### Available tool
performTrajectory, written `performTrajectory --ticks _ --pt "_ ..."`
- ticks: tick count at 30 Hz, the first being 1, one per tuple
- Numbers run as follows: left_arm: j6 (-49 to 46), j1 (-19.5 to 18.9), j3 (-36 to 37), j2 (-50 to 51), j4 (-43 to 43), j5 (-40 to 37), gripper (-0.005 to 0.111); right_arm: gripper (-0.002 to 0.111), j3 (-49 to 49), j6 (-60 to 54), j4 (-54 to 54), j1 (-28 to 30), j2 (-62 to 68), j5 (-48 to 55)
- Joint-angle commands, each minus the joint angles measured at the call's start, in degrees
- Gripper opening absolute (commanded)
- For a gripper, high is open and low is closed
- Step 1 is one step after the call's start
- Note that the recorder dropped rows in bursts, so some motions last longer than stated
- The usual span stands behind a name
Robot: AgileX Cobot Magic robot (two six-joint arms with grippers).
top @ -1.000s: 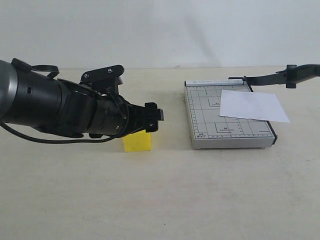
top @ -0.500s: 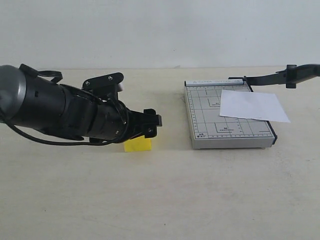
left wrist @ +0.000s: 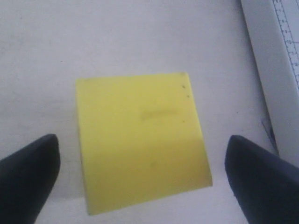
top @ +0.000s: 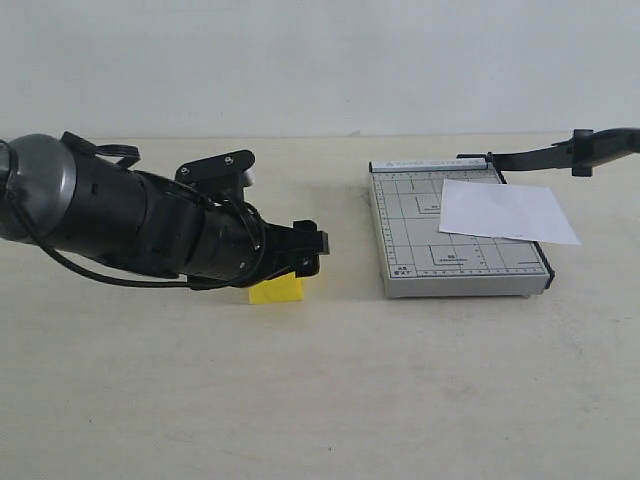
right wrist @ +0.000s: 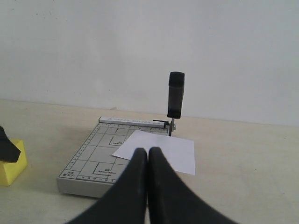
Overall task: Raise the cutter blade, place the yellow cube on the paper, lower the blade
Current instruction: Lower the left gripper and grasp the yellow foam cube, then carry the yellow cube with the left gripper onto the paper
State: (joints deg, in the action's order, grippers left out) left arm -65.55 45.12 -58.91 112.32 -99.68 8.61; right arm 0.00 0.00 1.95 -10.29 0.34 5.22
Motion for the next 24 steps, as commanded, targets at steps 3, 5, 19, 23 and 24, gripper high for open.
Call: performTrajectory --ticks 3,5,19,23,24 --pt "0.4 -0.1 -0.1 0.1 -0.3 -3.6 0.041 0.000 0.0 0.0 -0.1 -0.1 -0.3 -0.4" --pt "0.4 -0.1 -0.1 0.1 -0.3 -6.0 0.013 0.000 0.0 0.0 -0.1 -0.1 -0.3 -0.4" --pt "0.2 -0.1 -21.4 1.4 3.2 -17.7 0.004 0.000 0.0 0.0 -0.1 -0.1 -0.3 -0.4" --pt "0.9 -0.1 -24.3 5.0 3.1 -17.9 0.004 0.000 0.0 0.0 -0.1 -0.1 -0.3 -0.4" --pt "1.4 -0.1 -25.4 6.2 3.1 -18.9 0.004 0.000 0.0 0.0 -0.1 -0.1 -0.3 -0.4"
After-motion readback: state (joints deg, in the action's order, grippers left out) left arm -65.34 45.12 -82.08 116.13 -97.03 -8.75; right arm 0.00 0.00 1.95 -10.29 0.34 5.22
